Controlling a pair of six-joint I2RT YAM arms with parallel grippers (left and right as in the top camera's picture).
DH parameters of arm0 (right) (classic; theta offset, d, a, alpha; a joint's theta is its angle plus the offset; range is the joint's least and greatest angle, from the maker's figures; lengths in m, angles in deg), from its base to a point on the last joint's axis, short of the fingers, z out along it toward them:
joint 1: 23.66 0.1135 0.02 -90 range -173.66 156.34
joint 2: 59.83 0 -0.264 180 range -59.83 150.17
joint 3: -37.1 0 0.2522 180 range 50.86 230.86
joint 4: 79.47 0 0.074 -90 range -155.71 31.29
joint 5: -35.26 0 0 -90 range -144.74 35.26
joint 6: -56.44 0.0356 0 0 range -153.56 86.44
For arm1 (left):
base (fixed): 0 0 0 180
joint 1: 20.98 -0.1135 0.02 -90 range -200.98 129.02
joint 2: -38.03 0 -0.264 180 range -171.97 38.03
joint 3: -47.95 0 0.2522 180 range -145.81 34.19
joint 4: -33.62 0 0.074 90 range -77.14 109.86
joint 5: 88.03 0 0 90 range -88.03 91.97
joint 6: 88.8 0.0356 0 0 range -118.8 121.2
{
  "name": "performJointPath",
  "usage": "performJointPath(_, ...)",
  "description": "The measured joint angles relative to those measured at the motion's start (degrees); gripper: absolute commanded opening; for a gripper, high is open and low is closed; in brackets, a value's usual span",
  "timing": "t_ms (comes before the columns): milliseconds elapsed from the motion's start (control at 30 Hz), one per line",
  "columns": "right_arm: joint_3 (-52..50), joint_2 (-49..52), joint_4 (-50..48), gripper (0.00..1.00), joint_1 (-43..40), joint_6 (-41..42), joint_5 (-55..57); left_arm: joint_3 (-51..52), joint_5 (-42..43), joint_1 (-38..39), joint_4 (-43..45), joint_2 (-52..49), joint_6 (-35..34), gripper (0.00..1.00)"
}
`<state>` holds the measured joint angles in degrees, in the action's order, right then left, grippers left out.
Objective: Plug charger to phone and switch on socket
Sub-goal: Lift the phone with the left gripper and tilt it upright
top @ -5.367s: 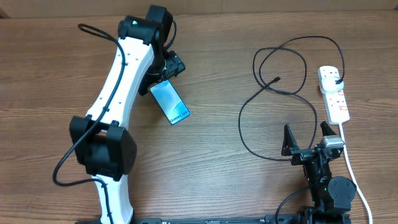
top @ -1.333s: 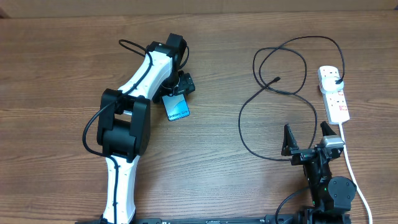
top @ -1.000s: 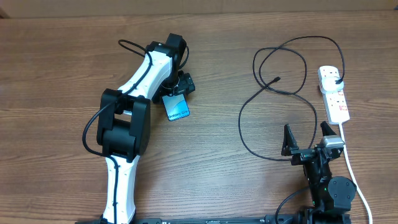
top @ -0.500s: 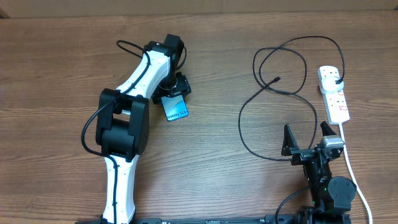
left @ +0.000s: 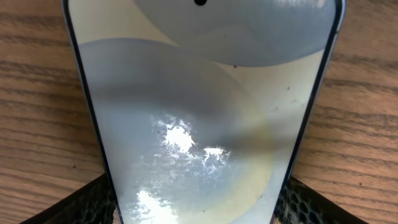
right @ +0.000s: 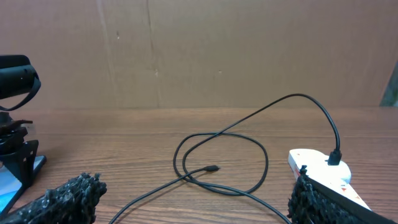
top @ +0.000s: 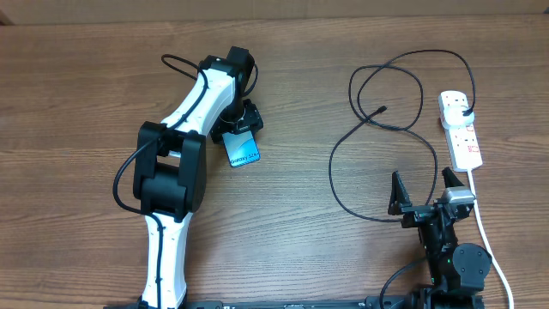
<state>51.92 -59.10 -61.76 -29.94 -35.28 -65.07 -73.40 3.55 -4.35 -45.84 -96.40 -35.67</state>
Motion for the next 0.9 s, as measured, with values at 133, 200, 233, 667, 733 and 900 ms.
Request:
performJointPath(133,0.0,0.0,0.0,1.00,0.0,0.0,0.0,-2.5,1.5,-0.4,-3.5,-1.4,0.0,0.74)
performJointPath(200,0.0,0.0,0.0,1.00,0.0,0.0,0.0,-4.1,2.8,-0.6,-6.1,-2.3,0.0,0.73)
performJointPath(233,0.0,0.0,0.0,1.00,0.0,0.0,0.0,-4.9,3.1,-0.7,-7.3,-2.7,0.0,0.73)
performJointPath(667,0.0,0.0,0.0,1.00,0.0,0.0,0.0,-16.0,14.7,-0.6,-23.5,-5.4,3.1,0.70)
performJointPath(733,0.0,0.0,0.0,1.00,0.0,0.0,0.0,-16.2,17.9,-0.6,-24.6,-5.4,4.3,0.70)
performJointPath(900,0.0,0.0,0.0,1.00,0.0,0.0,0.0,-16.2,27.3,-0.6,-25.0,-5.4,7.5,0.70)
